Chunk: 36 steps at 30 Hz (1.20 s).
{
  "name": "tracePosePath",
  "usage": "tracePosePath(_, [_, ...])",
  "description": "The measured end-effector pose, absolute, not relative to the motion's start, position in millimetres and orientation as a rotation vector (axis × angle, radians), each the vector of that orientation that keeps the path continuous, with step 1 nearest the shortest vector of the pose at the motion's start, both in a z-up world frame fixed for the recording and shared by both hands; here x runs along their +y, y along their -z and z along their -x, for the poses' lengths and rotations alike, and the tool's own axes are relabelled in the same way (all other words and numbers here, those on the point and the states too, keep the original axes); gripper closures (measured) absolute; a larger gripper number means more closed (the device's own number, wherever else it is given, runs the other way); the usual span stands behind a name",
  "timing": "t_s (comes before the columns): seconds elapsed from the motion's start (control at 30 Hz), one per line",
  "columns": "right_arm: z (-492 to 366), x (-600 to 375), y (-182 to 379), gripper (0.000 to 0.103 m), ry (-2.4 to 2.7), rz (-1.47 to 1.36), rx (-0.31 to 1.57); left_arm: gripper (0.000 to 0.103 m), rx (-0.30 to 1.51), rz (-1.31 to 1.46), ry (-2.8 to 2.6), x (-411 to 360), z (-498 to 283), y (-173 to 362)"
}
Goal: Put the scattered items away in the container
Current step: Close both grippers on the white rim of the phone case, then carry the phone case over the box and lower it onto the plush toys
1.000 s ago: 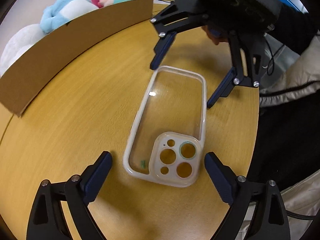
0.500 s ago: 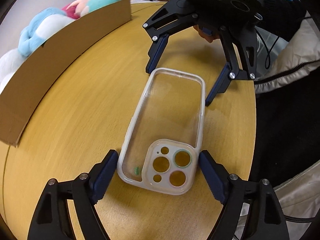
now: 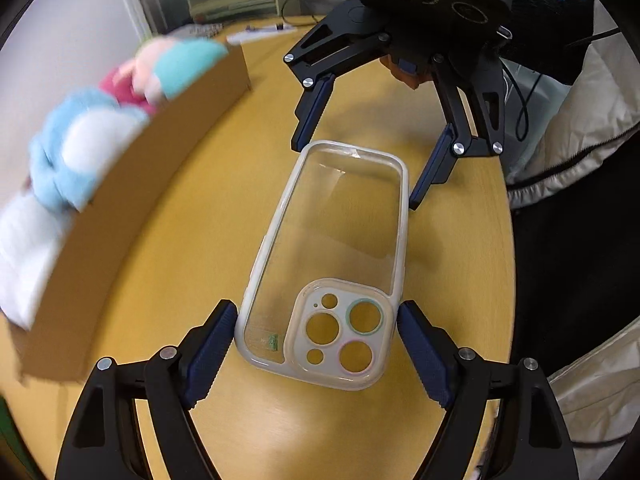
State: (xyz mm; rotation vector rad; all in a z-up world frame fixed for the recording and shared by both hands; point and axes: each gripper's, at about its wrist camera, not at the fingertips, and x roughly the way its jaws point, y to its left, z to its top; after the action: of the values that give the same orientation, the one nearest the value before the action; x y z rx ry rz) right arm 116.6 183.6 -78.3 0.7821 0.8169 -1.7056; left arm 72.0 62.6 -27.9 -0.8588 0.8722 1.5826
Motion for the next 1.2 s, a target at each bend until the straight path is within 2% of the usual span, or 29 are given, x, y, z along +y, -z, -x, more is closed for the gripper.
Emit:
tracePosePath(0.13, [-91.8, 190.9, 45.6, 0.023, 1.718, -0.721, 0.87, 0.017, 0.923, 0.761, -1.594, 66.2, -57.8, -13.2])
tracePosePath(0.23, [-56.7, 196.6, 22.6, 0.024, 1.744, -0.689, 0.873, 0.017, 0.965, 0.689, -1.61, 49.8, 1.8, -43.1])
tracePosePath(0.27, [-37.9, 200.9, 13.9, 0.033, 1.752, -0.679, 0.875, 0.017, 0.977, 0.664, -1.622, 48.4, 21.1, -54.5])
tracePosePath(0.3, [-27.0, 201.6, 8.4, 0.048, 1.748, -0.669, 0.878, 0.017, 0.982, 0.65, -1.626, 52.4, 37.1, -64.3])
tracePosePath(0.33, [-16.4, 202.5, 3.3, 0.053, 1.746, -0.655, 0.886, 0.017, 0.971, 0.648, -1.608, 53.9, 54.8, -73.2])
tracePosePath(0.43, [26.4, 203.6, -13.1, 0.054, 1.737, -0.634, 0.913, 0.017, 0.969, 0.606, -1.622, 68.9, 101.8, -96.3])
tracePosePath(0.6, [104.4, 204.4, -16.4, 0.054, 1.757, -0.692, 0.895, 0.017, 0.987, 0.661, -1.584, 76.6, 155.4, -81.8])
tracePosePath(0.73, [124.8, 210.8, -4.9, 0.049, 1.737, -0.687, 0.815, 0.018, 1.02, 0.722, -1.54, 78.8, 175.5, -48.6])
tracePosePath(0.8, [134.9, 213.2, -0.7, 0.05, 1.771, -0.675, 0.773, 0.024, 0.967, 0.763, -1.526, 79.4, 183.9, -40.3])
tracePosePath(0.93, [135.3, 210.7, 3.3, 0.049, 1.792, -0.654, 0.787, 0.025, 0.949, 0.755, -1.526, 78.9, 180.5, -30.2])
tracePosePath(1.03, [134.6, 214.0, -1.7, 0.047, 1.783, -0.665, 0.817, 0.035, 0.968, 0.752, -1.564, 82.6, 184.1, -21.9])
tracePosePath(1.07, [133.8, 216.0, -3.0, 0.036, 1.801, -0.664, 0.835, 0.035, 0.96, 0.755, -1.569, 81.1, 183.5, -22.6])
tracePosePath(1.1, [132.3, 217.3, -3.4, 0.019, 1.839, -0.659, 0.852, 0.035, 0.956, 0.754, -1.572, 83.4, 187.1, -21.0])
tracePosePath(1.2, [130.9, 219.1, 0.1, 0.018, 1.876, -0.667, 0.868, 0.035, 0.956, 0.749, -1.584, 85.9, 187.8, -20.8])
